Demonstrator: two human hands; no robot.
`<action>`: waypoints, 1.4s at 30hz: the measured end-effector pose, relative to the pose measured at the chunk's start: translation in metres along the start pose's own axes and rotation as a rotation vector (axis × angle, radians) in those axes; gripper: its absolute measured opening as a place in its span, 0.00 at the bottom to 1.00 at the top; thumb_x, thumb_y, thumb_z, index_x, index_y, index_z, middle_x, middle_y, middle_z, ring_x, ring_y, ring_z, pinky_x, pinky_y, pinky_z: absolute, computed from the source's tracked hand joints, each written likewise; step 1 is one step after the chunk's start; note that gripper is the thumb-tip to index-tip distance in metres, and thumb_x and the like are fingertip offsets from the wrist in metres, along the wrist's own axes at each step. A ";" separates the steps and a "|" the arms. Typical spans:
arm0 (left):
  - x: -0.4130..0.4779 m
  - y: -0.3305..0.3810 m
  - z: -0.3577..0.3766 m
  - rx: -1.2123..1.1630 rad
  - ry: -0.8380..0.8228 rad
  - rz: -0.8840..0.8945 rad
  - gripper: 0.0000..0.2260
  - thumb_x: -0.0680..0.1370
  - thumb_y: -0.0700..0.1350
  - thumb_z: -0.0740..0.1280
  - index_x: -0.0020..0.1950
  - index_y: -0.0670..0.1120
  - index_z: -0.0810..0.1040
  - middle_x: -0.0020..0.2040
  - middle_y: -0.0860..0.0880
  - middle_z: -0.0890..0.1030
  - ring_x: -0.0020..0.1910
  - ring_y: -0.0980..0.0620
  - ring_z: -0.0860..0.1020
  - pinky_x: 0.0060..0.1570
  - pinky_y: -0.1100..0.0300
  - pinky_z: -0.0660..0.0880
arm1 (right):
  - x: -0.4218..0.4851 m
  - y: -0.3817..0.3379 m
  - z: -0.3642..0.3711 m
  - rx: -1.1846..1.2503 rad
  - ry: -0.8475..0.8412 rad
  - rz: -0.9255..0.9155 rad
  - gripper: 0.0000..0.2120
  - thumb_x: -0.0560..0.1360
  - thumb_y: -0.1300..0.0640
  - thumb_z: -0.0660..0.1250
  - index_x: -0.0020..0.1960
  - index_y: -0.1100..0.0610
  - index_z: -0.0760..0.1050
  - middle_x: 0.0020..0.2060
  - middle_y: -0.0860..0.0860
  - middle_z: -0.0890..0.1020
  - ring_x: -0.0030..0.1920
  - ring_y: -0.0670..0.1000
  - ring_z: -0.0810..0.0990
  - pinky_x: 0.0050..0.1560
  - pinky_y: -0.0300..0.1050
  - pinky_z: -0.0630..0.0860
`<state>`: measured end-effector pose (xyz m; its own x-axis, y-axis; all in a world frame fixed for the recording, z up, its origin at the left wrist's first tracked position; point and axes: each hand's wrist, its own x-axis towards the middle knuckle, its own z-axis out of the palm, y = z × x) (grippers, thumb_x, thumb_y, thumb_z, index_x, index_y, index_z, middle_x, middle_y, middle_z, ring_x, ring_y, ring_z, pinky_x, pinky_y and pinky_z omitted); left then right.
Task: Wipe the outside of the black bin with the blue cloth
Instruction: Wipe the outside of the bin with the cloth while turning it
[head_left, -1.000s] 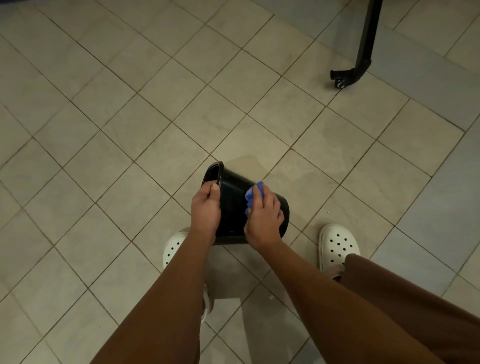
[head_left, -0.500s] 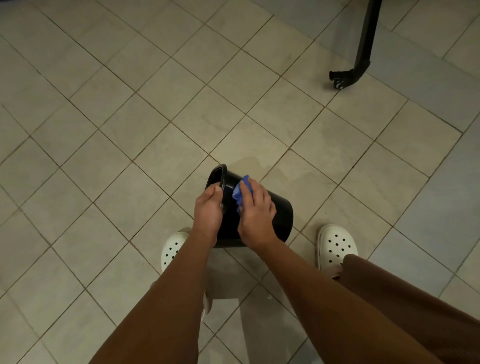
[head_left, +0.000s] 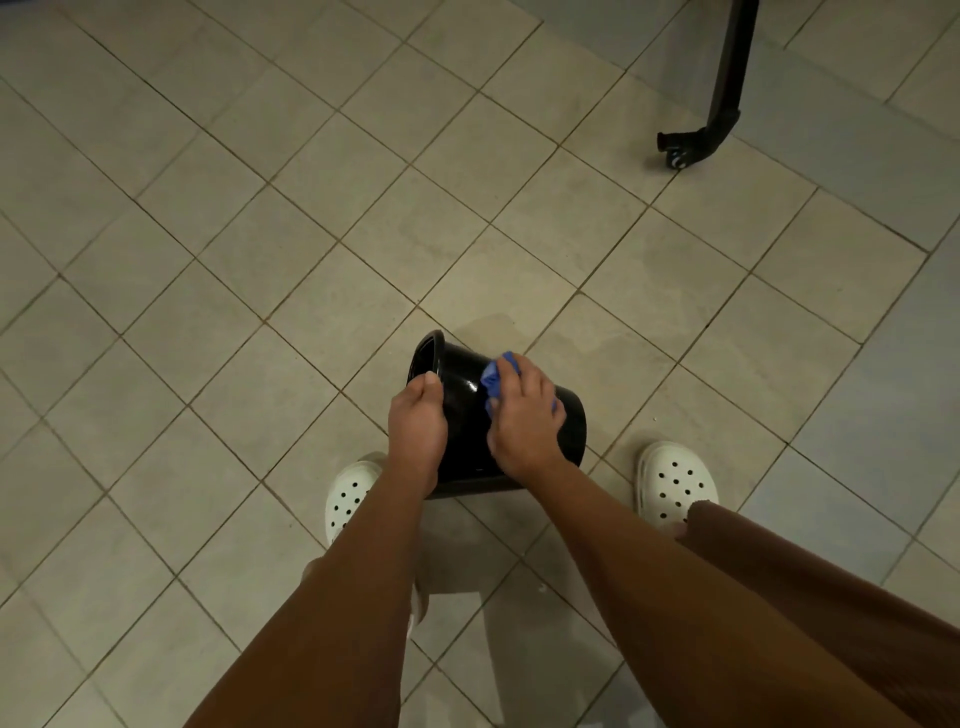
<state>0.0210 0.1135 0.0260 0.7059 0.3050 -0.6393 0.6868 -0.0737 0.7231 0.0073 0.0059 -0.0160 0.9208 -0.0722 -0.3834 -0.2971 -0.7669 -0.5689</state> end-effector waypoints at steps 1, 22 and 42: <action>0.000 0.001 0.000 0.006 -0.002 0.000 0.16 0.83 0.46 0.56 0.40 0.48 0.78 0.41 0.44 0.80 0.43 0.46 0.79 0.51 0.48 0.77 | -0.006 0.000 0.004 -0.009 0.014 0.051 0.28 0.78 0.56 0.58 0.76 0.51 0.52 0.74 0.51 0.53 0.74 0.54 0.51 0.72 0.60 0.52; -0.008 0.006 -0.007 0.078 0.071 -0.018 0.15 0.84 0.48 0.54 0.49 0.41 0.76 0.46 0.42 0.76 0.48 0.45 0.75 0.52 0.49 0.74 | -0.005 0.063 -0.004 0.142 -0.052 0.307 0.22 0.79 0.58 0.57 0.71 0.49 0.60 0.72 0.52 0.56 0.67 0.59 0.59 0.65 0.59 0.64; 0.009 0.004 -0.023 -0.167 0.122 -0.288 0.12 0.82 0.49 0.59 0.56 0.45 0.79 0.55 0.41 0.81 0.56 0.40 0.79 0.61 0.39 0.74 | -0.034 0.023 0.017 0.152 0.261 -0.169 0.24 0.75 0.59 0.63 0.70 0.51 0.66 0.71 0.58 0.56 0.69 0.58 0.60 0.67 0.51 0.67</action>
<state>0.0262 0.1377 0.0289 0.4550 0.4023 -0.7944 0.8095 0.1848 0.5573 -0.0351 0.0014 -0.0279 0.9879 -0.1283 -0.0868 -0.1513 -0.6797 -0.7177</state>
